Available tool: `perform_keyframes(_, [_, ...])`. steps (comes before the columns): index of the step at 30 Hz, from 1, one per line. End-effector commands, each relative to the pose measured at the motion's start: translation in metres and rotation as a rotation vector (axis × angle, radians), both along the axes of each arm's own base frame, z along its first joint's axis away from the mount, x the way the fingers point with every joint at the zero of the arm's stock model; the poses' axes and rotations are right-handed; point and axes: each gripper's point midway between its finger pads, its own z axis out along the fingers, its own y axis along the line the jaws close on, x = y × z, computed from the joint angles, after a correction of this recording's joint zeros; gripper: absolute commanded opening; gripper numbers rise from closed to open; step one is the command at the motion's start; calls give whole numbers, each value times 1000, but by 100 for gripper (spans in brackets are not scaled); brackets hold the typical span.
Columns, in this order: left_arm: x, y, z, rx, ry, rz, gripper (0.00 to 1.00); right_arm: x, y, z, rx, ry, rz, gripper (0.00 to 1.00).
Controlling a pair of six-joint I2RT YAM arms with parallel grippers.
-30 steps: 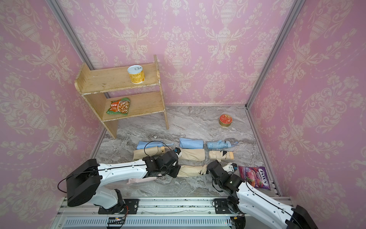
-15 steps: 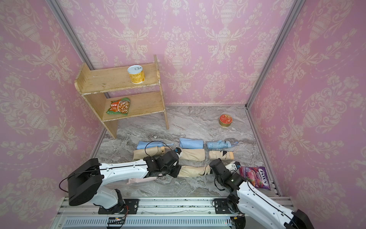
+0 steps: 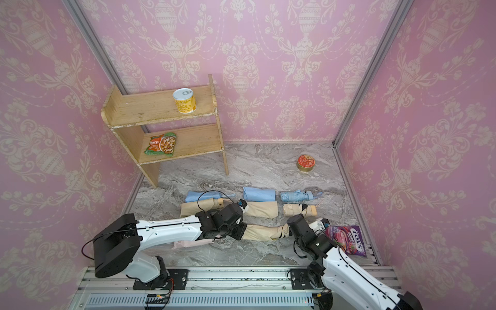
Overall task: Take umbrellas out of sleeves
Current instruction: Take out the umbrella from the umbrella sleeve.
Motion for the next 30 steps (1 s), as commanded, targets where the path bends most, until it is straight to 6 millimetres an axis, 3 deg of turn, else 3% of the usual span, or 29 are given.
perform_keyframes(1, [0,-4,1,3,-2,-12,0,-7,-18,1,-103,30,-1,10])
perform_keyframes(30, [0,-3,-1,-5,1,6,0,2,-62,17,-150,23,-121,13])
